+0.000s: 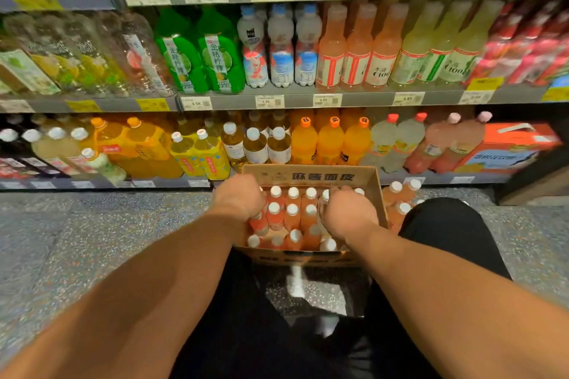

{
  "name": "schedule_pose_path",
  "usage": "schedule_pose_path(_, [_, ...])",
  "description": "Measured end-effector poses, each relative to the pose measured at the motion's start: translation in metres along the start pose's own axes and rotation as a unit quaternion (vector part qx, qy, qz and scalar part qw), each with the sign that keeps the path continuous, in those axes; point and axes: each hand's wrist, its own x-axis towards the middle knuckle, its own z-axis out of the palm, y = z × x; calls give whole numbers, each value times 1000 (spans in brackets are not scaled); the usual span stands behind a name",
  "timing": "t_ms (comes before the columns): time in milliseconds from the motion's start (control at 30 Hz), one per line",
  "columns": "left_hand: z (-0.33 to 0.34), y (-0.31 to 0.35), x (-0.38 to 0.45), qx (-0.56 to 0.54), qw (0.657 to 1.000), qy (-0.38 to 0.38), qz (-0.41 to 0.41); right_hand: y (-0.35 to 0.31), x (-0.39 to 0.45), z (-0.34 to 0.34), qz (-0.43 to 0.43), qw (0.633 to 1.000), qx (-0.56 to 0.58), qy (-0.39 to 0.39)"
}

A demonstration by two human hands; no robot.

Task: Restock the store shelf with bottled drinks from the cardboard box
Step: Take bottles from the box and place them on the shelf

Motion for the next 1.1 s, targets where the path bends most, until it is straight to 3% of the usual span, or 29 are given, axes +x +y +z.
schedule_pose_path(267, [30, -15, 12, -6, 998, -56, -30, -3, 21, 24, 41, 996, 11, -79])
schedule_pose_path(367, [36, -10, 17, -20, 998, -49, -29, 17, 36, 22, 70, 994, 27, -76])
schedule_pose_path(533, [66, 40, 20, -25, 994, -98, 49, 69, 47, 29, 85, 993, -16, -83])
schedule_pose_path(667, [109, 95, 29, -36, 985, -118, 119, 101, 56, 61, 77, 987, -27, -140])
schedule_pose_path(967, [194, 158, 69, -22, 961, -230, 155, 137, 96, 148, 33, 976, -14, -215])
schedule_pose_path(1100, [210, 165, 67, -30, 953, -263, 149, 143, 115, 173, 84, 953, -9, -292])
